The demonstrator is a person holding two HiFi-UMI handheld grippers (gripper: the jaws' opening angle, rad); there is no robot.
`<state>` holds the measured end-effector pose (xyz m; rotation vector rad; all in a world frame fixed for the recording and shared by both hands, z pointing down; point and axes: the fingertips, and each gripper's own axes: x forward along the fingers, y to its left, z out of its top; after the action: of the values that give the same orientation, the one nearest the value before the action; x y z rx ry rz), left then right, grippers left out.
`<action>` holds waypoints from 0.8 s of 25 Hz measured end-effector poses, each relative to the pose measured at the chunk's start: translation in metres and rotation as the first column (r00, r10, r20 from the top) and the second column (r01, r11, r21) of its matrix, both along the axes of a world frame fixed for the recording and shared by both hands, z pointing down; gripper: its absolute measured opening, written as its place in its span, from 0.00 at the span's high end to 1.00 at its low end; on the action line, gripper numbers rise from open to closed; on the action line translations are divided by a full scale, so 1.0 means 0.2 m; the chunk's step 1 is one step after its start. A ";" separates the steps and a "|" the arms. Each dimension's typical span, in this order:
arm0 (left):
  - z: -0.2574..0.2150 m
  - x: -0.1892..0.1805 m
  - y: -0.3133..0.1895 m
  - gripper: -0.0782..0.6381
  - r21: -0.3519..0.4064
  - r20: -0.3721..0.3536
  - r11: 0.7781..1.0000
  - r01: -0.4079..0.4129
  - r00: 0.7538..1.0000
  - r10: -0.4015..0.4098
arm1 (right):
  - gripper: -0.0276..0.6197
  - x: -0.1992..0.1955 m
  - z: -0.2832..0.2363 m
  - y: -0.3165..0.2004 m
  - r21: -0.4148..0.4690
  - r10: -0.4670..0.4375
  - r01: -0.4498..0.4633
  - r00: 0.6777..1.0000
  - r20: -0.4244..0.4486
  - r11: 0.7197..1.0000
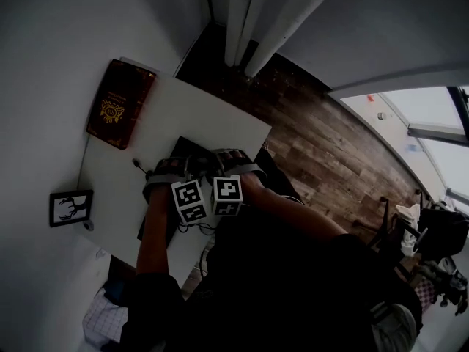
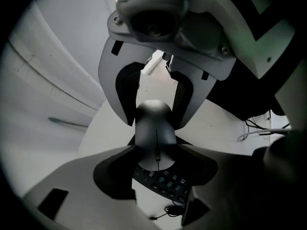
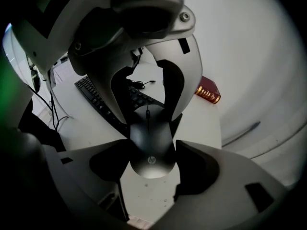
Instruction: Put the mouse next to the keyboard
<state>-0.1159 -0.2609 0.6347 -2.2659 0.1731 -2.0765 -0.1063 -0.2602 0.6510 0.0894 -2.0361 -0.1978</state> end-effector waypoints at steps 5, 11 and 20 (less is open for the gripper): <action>0.05 0.01 -0.17 0.52 -0.023 0.026 0.997 -0.080 0.996 0.080 | 0.48 0.01 0.02 -0.15 -0.030 0.095 -0.095 0.995 0.013 0.995; 0.09 0.05 -0.35 0.52 -0.055 0.078 0.972 -0.228 0.970 0.232 | 0.48 0.03 -0.01 -0.32 -0.097 0.238 -0.230 0.968 0.080 0.968; 0.20 0.15 -0.48 0.52 -0.032 0.009 0.948 -0.315 0.949 0.316 | 0.48 0.12 0.07 -0.46 -0.088 0.313 -0.305 0.945 0.095 0.948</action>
<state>-0.0855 -0.3575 0.6743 -2.1255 -0.2112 -1.9387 -0.0820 -0.3523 0.6645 0.3801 -2.1024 0.0799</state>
